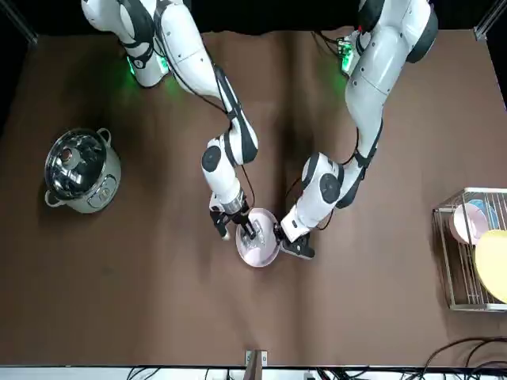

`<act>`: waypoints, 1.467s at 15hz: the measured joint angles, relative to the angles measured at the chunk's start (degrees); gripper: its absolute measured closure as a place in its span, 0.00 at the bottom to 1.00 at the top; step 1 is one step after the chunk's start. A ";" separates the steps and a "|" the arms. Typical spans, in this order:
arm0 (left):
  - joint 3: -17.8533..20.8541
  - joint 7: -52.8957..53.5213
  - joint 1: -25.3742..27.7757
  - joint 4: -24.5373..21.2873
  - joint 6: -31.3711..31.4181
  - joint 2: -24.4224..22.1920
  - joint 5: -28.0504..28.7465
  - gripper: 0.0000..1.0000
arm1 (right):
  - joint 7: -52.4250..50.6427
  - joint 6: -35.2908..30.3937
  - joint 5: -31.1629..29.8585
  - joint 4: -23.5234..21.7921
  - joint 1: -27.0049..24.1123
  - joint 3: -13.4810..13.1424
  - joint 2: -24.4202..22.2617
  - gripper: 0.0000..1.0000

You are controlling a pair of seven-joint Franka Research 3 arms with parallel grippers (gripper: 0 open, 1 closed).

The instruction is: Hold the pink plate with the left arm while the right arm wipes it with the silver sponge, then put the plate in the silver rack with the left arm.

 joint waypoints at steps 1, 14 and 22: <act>0.00 -0.02 0.00 0.00 0.00 0.00 0.06 0.97 | 0.00 -0.26 -0.01 -0.12 0.58 0.01 -0.14 0.98; 0.00 -2.82 -0.01 0.00 0.00 0.00 0.26 0.97 | 2.46 -0.47 -0.31 1.91 -0.63 -0.53 0.91 0.98; 0.00 -2.85 -0.01 0.00 0.00 0.00 0.26 0.97 | 2.44 -17.53 -1.73 3.67 -2.24 -2.85 -0.73 0.98</act>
